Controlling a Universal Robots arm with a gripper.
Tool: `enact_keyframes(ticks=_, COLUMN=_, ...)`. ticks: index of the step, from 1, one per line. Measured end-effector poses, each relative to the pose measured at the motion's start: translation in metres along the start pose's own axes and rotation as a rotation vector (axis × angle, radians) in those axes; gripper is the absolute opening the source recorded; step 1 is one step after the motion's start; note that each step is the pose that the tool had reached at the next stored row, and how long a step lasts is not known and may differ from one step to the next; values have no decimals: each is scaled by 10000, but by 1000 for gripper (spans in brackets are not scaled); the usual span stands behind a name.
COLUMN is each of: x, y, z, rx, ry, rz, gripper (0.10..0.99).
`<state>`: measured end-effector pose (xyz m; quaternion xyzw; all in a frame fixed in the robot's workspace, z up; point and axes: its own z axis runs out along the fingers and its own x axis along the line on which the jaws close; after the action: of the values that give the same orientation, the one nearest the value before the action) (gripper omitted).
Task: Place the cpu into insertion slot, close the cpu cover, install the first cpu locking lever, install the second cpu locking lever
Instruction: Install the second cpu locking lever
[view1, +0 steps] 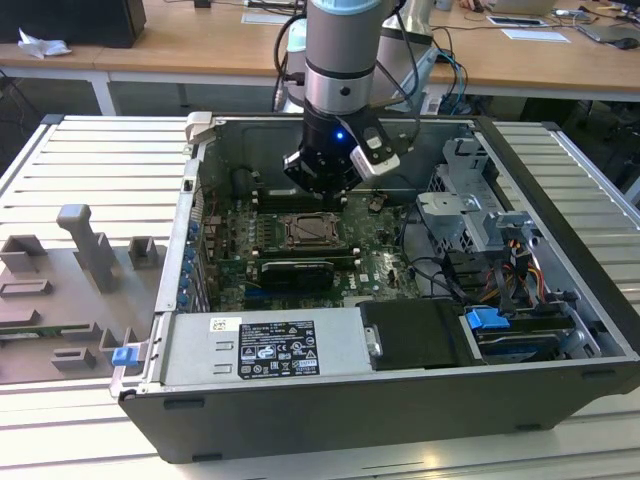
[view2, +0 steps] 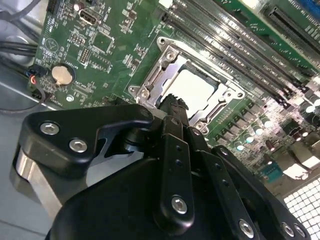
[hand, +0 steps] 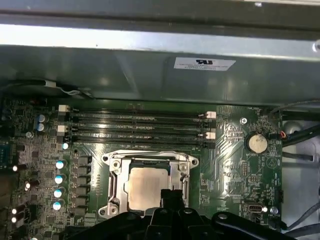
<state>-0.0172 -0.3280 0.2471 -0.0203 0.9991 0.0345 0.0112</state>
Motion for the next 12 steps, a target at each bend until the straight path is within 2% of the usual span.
enact_keyframes(ticks=4, x=5, y=-112, z=-4, rx=0, ry=1, rz=1, gripper=106)
enact_keyframes(ticks=7, x=6, y=-148, z=-5, rx=-11, ry=48, rz=4, gripper=106)
enact_keyframes(ticks=12, x=14, y=-275, z=-11, rx=-179, ry=43, rz=6, gripper=106)
